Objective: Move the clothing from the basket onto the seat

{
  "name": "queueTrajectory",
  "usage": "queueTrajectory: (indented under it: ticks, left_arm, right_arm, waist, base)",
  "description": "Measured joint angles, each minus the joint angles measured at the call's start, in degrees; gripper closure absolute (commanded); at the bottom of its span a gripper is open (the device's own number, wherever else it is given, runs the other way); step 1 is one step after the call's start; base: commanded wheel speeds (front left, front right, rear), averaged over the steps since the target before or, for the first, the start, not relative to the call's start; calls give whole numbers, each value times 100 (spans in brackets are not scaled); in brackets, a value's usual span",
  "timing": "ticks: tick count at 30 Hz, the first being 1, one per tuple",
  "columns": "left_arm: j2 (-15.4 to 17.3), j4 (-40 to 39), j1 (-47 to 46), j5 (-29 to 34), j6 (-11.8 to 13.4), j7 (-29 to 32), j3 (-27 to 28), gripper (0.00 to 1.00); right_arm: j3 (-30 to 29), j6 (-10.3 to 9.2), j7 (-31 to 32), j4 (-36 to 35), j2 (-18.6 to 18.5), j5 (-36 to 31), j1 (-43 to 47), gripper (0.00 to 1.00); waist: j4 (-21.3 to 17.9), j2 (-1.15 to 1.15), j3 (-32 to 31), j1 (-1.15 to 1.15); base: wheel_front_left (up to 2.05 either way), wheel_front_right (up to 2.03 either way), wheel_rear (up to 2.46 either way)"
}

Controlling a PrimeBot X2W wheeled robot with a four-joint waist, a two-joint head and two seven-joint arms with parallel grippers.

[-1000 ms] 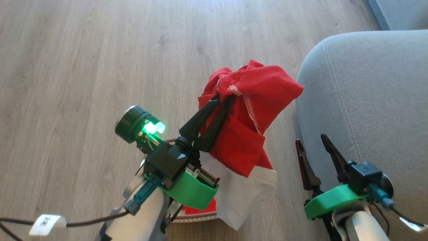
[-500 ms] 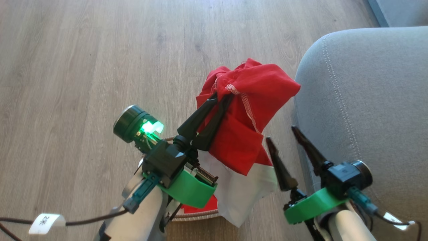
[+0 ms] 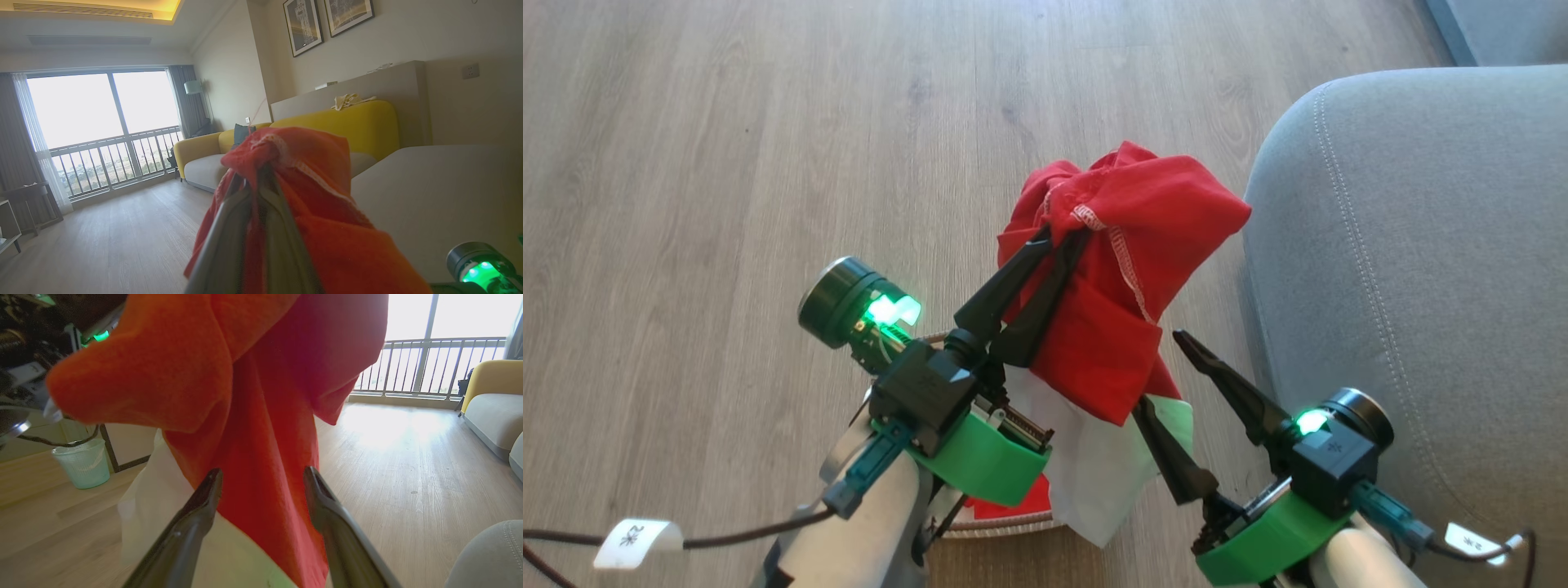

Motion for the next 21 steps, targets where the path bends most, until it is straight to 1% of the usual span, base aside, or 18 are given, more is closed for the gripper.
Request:
queueTrajectory:
  ticks: [7,11,15,21]
  left_arm:
    - [0,-16,-2,-99,-3,0,-99,100]
    - [0,-34,-4,-102,-10,0,-269,100]
    - [1,-40,-5,-102,-9,0,-423,100]
    - [2,-38,-5,-102,-16,0,-614,100]
  right_arm:
    - [-4,0,0,268,55,-96,-195,0]
    - [42,0,0,494,121,-179,-243,0]
    - [323,0,0,691,120,-237,-540,0]
    - [452,0,0,993,144,-355,-769,0]
  waist:
    - [73,0,-22,0]
    - [119,0,-36,0]
    - [159,0,-65,0]
    - [216,0,-87,0]
  base:
    - [0,0,0]
    - [0,0,0]
    - [0,0,0]
    - [0,0,0]
